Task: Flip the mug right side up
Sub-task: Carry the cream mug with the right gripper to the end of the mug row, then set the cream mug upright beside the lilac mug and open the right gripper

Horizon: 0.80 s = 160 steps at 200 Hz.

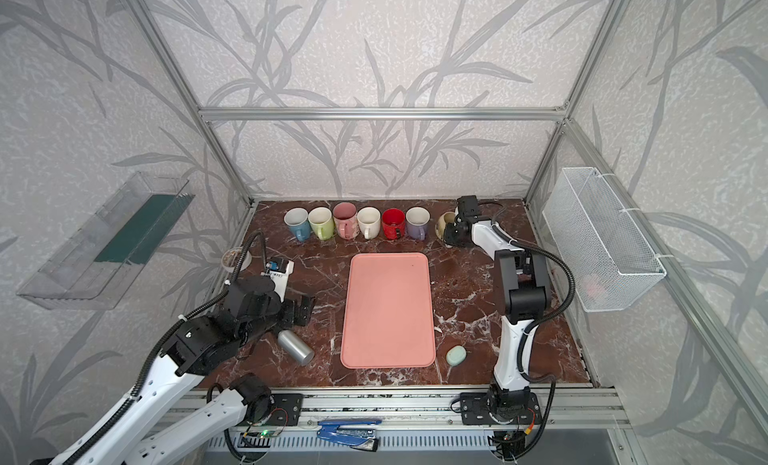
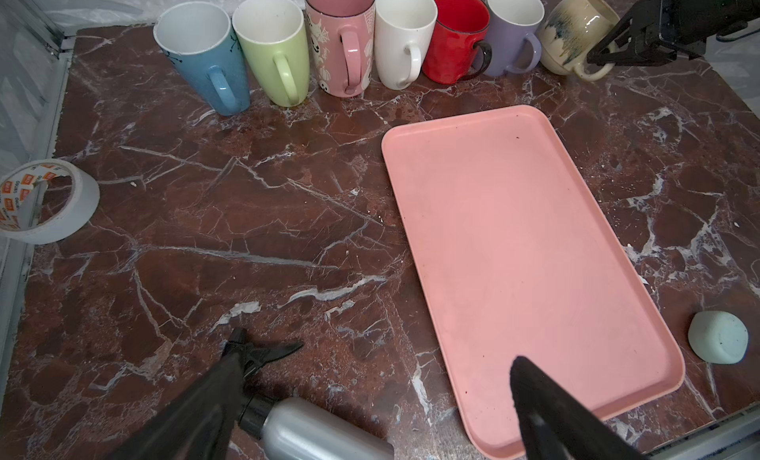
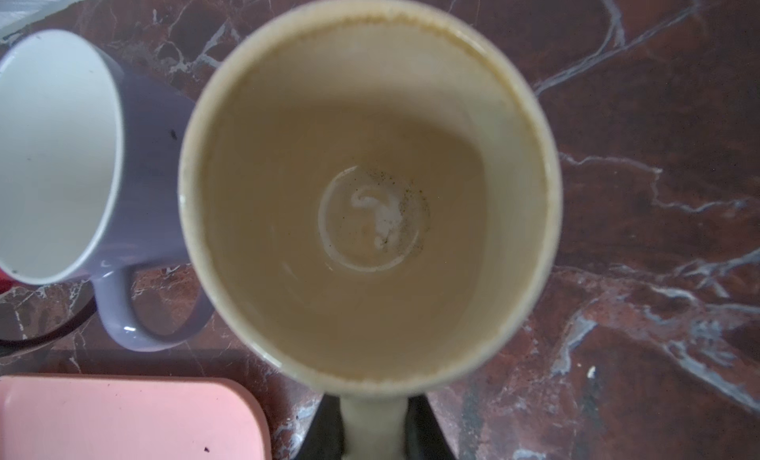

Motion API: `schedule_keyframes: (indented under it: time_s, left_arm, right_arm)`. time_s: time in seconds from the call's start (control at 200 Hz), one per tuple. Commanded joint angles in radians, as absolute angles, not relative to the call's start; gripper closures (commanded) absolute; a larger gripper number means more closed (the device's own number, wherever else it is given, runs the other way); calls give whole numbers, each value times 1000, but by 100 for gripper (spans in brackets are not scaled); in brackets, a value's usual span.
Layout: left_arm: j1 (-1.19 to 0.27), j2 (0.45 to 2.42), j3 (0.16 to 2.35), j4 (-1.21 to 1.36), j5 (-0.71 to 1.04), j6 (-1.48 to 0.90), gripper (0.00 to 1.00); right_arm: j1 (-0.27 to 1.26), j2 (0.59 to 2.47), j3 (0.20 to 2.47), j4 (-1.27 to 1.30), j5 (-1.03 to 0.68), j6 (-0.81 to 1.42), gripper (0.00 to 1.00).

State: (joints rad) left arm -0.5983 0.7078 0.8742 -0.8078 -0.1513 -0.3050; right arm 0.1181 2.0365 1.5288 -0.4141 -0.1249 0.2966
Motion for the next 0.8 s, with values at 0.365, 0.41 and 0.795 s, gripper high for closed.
schedule_keyframes:
  time_s: [0.365,0.41,0.795]
  left_arm:
    - [-587,694,862,-802,-137,-283,1]
    - [-587,693,861,-803,-135,-282,1]
    - [-585,691,860,-801,-131,-282,0]
  right_arm:
    - [174,2101,1650,-435,-44,218,99]
    - [178,2104,1653,-438,-35,215,96]
    - [187,2105,1649,-460,11,199,70]
